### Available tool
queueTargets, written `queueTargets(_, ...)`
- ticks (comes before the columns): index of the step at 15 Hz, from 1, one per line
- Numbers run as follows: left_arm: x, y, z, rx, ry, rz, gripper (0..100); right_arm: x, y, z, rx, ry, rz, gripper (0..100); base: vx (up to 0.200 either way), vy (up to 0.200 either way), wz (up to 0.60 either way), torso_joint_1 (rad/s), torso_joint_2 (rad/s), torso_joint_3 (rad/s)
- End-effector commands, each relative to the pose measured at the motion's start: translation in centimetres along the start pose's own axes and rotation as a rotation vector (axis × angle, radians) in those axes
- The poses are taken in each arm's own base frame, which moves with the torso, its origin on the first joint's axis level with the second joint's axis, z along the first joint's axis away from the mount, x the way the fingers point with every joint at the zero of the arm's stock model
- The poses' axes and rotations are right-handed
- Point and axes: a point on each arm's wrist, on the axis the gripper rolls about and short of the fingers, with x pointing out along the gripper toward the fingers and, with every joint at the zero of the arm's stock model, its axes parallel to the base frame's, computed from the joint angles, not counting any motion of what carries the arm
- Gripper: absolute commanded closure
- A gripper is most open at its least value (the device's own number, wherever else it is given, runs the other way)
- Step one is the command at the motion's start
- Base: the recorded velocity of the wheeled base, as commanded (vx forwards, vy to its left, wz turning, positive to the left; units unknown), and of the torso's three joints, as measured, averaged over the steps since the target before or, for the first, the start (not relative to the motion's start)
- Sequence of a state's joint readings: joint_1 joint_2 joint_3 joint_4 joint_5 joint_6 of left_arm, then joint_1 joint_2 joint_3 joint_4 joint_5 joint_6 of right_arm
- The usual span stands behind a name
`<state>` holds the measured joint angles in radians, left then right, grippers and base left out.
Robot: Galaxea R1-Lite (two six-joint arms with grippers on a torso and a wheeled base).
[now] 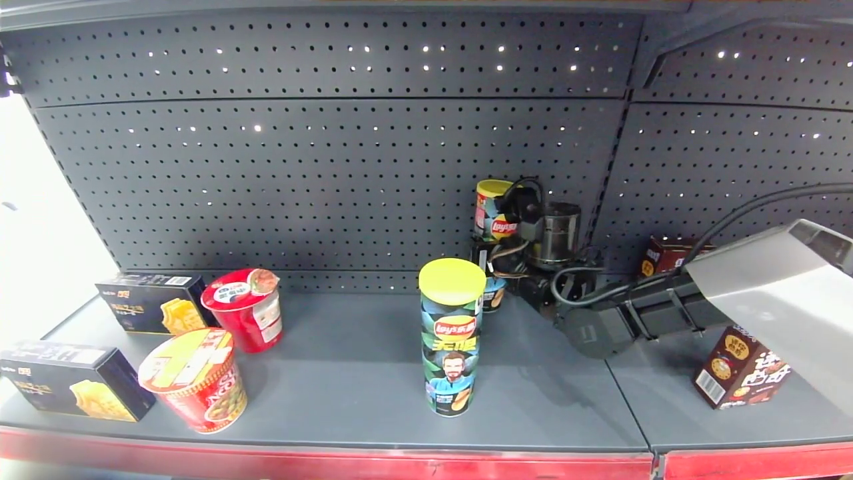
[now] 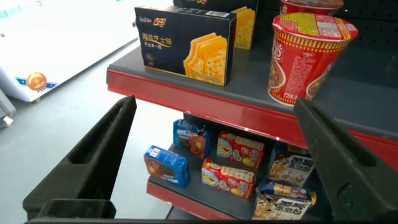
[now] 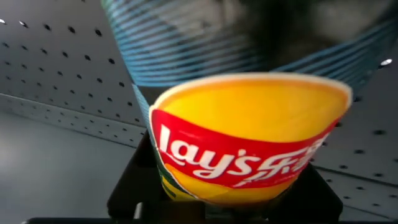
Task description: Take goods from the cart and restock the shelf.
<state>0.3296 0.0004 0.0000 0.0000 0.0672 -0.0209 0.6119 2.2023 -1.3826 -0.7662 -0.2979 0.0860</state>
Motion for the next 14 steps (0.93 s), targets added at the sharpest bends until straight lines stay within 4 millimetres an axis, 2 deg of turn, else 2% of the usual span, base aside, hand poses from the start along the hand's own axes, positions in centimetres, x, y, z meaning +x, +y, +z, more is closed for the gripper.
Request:
queueTargets(1,0.0,0.0,0.0,-0.001,0.000,0.000,0,0.7,0.4,-1.3,-0.006,0.018,0.002,100,0.000,0.000,0.00,0.000,0.00,0.000)
queueTargets(7,0.0,0.0,0.0,0.001,0.000,0.000,0,2.0,1.3,-2.6,-0.010,0.006,-0.008,100,0.000,0.000,0.00,0.000,0.00,0.000)
queueTargets(14,0.0,0.0,0.0,-0.001,0.000,0.000,0,2.6,1.0,-3.0,-0.011,0.006,-0.015,100,0.000,0.000,0.00,0.000,0.00,0.000)
